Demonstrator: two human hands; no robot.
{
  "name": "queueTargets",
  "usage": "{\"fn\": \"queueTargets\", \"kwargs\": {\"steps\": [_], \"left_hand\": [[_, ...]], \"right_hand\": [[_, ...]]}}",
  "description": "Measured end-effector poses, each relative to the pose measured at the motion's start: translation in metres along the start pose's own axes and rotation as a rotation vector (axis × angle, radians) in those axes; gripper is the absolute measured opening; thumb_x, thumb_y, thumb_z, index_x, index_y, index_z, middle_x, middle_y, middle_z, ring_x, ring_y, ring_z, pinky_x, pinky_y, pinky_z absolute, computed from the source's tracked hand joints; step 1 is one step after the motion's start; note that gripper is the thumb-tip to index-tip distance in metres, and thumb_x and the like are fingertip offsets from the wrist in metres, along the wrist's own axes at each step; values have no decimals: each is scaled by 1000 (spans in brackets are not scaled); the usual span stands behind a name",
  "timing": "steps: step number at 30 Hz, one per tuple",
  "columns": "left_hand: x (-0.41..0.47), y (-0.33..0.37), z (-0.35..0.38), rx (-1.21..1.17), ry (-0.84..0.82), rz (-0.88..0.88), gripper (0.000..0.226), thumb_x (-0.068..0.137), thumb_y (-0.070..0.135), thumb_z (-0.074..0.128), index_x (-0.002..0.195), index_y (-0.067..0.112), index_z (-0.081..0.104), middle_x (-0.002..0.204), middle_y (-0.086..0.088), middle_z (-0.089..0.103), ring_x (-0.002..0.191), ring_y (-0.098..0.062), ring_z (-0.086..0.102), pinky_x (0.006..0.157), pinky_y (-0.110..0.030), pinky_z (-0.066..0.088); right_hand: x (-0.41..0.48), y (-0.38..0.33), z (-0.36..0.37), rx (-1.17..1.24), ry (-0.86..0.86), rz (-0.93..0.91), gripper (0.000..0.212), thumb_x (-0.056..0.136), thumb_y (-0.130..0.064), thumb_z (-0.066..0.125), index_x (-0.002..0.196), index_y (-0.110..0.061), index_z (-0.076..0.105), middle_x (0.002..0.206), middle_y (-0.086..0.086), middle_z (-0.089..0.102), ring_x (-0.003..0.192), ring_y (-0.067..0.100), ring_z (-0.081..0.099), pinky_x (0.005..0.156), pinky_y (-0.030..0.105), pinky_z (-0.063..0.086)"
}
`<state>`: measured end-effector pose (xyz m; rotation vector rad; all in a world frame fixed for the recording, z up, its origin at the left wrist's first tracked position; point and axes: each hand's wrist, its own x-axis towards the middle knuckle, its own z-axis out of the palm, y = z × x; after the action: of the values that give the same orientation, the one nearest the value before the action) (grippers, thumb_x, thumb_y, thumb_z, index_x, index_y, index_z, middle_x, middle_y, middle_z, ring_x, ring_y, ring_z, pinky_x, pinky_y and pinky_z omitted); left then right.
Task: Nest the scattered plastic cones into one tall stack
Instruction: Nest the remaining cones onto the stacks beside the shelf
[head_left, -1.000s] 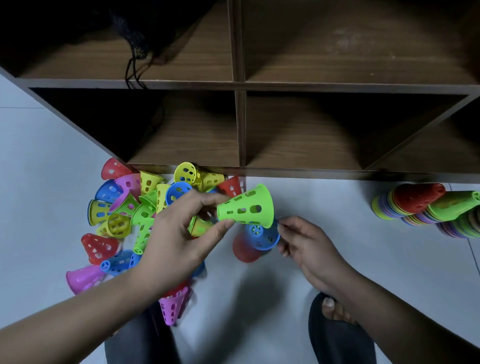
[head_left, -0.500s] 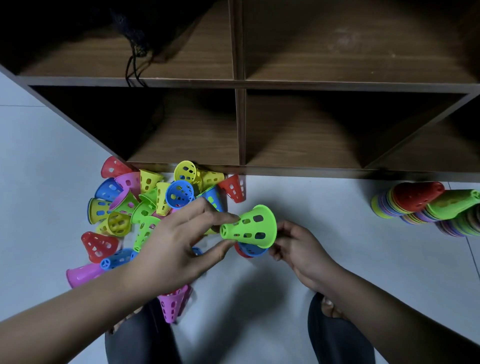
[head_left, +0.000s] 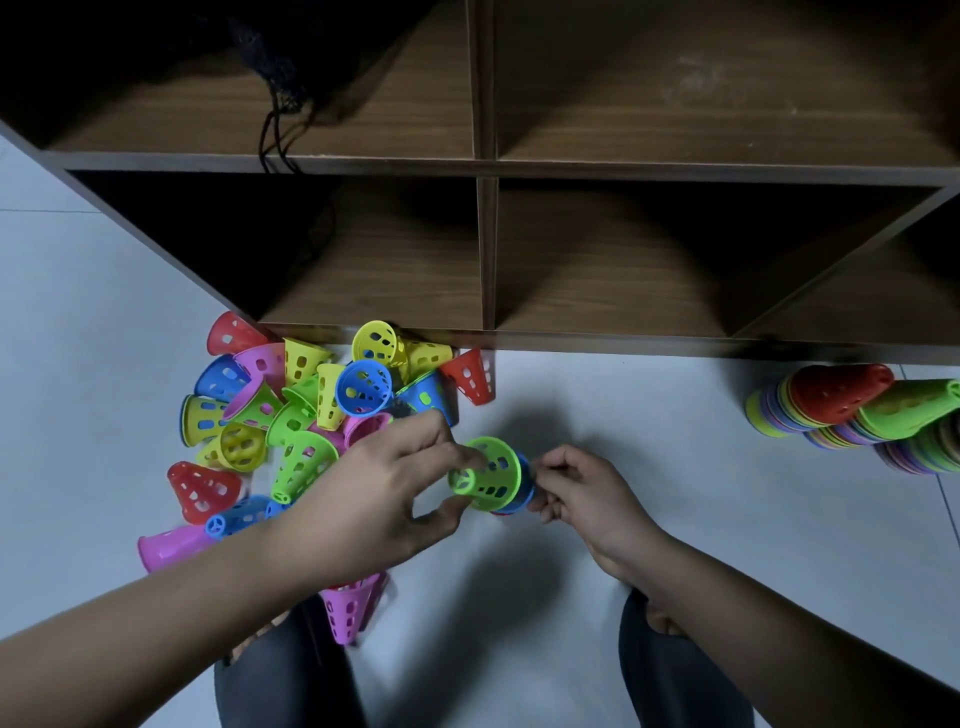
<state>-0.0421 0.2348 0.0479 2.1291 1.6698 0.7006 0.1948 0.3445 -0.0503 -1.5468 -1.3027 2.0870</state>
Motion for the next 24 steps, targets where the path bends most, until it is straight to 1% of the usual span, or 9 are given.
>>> {"fn": "queueTargets", "kwargs": {"steps": [3, 6, 9, 12, 13, 17, 20, 22, 24], "left_hand": [[0, -7, 17, -14, -61, -20, 36, 97, 33, 77, 129, 17, 71, 110, 1, 59, 98, -20, 64, 82, -36, 56], [-3, -14, 27, -18, -95, -34, 40, 97, 40, 78, 130, 20, 68, 115, 4, 60, 101, -19, 64, 86, -33, 55], [-4, -30, 30, 40, -84, -89, 35, 98, 43, 73, 124, 20, 69, 112, 3, 62, 99, -18, 63, 83, -35, 55], [-5, -53, 25, 137, -29, -181, 32, 95, 40, 68, 119, 19, 71, 108, 1, 63, 96, -23, 63, 79, -38, 55], [-5, -61, 22, 166, -6, -223, 33, 93, 39, 70, 118, 19, 71, 107, 1, 63, 96, -24, 63, 79, -38, 55], [-4, -84, 12, 293, 63, -353, 37, 82, 19, 88, 116, 16, 74, 107, -3, 66, 96, -29, 63, 78, -40, 54], [-10, -100, 9, 358, 54, -399, 42, 84, 28, 89, 121, 18, 72, 108, -2, 66, 93, -26, 58, 75, -42, 51], [-15, -108, 10, 394, 48, -414, 43, 86, 36, 88, 121, 17, 71, 106, -1, 66, 91, -24, 54, 72, -41, 49], [-17, -111, 11, 416, 39, -426, 41, 88, 41, 85, 118, 16, 72, 103, -1, 66, 90, -24, 51, 70, -40, 48]], "right_hand": [[5, 3, -2, -59, 46, 15, 4, 102, -5, 64, 101, -5, 68, 76, 11, 69, 70, 22, 65, 62, 34, 51], [10, 3, -9, -208, 88, -13, 8, 100, -8, 65, 101, -14, 71, 83, 3, 71, 70, 13, 67, 63, 31, 50], [20, -5, -15, -381, 113, -126, 17, 98, -8, 64, 95, -23, 72, 84, -6, 71, 72, 5, 65, 69, 26, 49], [35, -22, -12, -563, 113, -267, 17, 98, -11, 66, 93, -27, 70, 94, -12, 72, 87, 6, 65, 79, 25, 49], [41, -29, -9, -615, 103, -319, 16, 98, -11, 66, 95, -26, 70, 99, -12, 71, 90, 7, 65, 81, 26, 49], [66, -54, 5, -831, 10, -543, 18, 98, -9, 60, 106, -22, 69, 112, -7, 64, 95, 17, 63, 88, 37, 52], [82, -68, 17, -997, -87, -673, 25, 99, -6, 55, 116, -20, 67, 129, -4, 60, 114, 22, 60, 94, 42, 52], [92, -75, 26, -1081, -140, -681, 31, 100, -6, 53, 124, -22, 66, 144, -8, 53, 124, 24, 56, 101, 42, 52], [101, -81, 35, -1162, -182, -676, 43, 98, -4, 53, 133, -26, 63, 153, -14, 44, 131, 24, 51, 107, 42, 49]]}}
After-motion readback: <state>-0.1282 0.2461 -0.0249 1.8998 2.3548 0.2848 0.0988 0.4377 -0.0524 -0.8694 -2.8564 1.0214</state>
